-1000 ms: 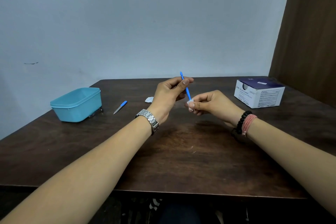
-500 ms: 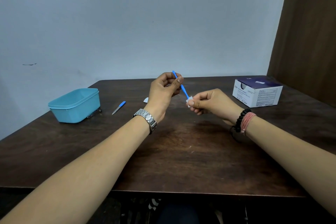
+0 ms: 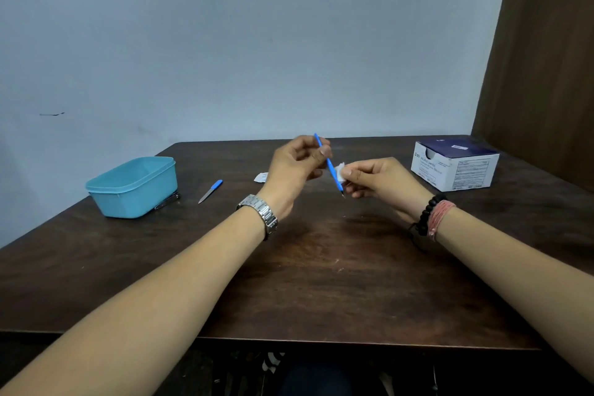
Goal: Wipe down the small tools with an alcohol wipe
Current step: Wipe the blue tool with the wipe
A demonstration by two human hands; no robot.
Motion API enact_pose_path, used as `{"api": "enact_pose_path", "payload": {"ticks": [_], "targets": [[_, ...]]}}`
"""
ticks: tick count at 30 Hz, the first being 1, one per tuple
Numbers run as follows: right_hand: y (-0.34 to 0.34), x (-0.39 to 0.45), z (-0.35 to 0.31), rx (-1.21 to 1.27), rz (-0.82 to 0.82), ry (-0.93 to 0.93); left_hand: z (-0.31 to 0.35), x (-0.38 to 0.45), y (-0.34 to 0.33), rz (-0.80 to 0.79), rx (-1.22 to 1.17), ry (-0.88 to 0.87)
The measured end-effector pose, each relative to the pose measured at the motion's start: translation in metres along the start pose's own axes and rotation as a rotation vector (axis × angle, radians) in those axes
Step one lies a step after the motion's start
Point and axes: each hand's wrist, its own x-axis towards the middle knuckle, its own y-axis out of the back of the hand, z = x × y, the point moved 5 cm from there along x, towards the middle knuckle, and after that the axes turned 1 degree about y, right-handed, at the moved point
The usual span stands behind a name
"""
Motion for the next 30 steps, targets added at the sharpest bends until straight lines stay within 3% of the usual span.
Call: {"api": "enact_pose_path", "payload": {"ticks": [6, 13, 22, 25, 30], "targets": [[-0.010, -0.004, -0.007, -0.067, -0.105, 0.034, 0.002, -0.003, -0.004, -0.046, 0.094, -0.023], [-0.014, -0.005, -0.003, -0.076, -0.162, -0.019, 0.006, -0.001, 0.007, 0.101, 0.085, -0.027], [-0.009, -0.005, -0.002, -0.092, -0.136, -0.056, 0.011, 0.003, 0.019, 0.202, 0.012, -0.028], [-0.003, -0.003, 0.001, -0.098, -0.057, -0.064, 0.014, 0.006, 0.027, 0.245, -0.012, -0.025], [-0.002, -0.002, -0.004, -0.023, -0.025, -0.004, 0.005, -0.001, 0.005, 0.037, 0.117, 0.010]]}}
